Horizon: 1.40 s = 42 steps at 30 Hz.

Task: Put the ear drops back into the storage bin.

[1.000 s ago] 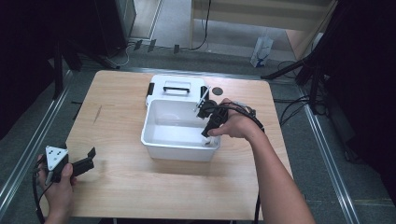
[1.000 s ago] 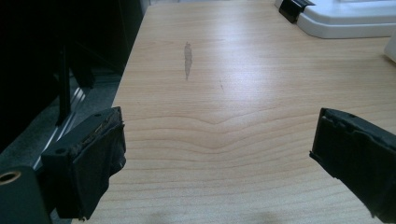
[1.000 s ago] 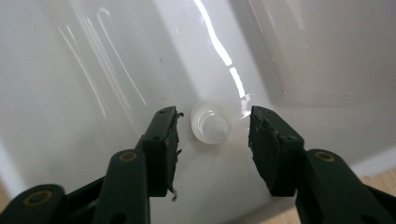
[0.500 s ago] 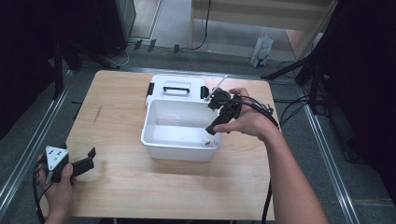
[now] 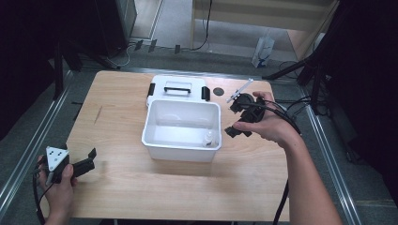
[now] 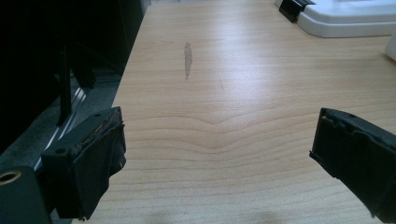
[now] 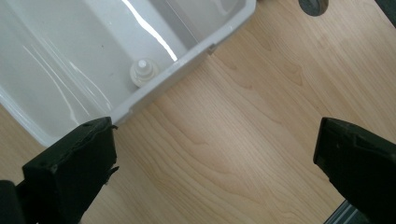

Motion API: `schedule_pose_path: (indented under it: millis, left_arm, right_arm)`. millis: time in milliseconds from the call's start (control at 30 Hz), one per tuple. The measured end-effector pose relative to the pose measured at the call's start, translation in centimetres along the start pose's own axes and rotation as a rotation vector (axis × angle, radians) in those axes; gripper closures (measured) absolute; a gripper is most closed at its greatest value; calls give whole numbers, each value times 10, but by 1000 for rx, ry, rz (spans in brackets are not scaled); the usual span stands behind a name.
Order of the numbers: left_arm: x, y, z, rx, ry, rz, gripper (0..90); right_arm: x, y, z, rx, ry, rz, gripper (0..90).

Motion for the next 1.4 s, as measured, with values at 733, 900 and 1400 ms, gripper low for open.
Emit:
schedule_pose_path:
  millis: [733, 900, 1400]
  left_arm:
    - [-1, 0, 0, -2, 1, 5, 35]
    - [0, 0, 0, -1, 1, 6, 35]
    - [0, 0, 0, -7, 3, 3, 35]
  right_arm:
    - [-15, -101, 34, 37, -45, 172, 0]
    - [-12, -124, 45, 41, -60, 211, 0]
    - [5, -176, 73, -67, -131, 365, 0]
Point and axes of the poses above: each handheld gripper's, and its own axes: z roughly forward along the jaws, y roughly out of its top, x roughly to its left, the point moved 2 cm from there along z, roughly forward along the jaws, and after that the axes turned 12 degrees about -y, right-handed, at the moved point
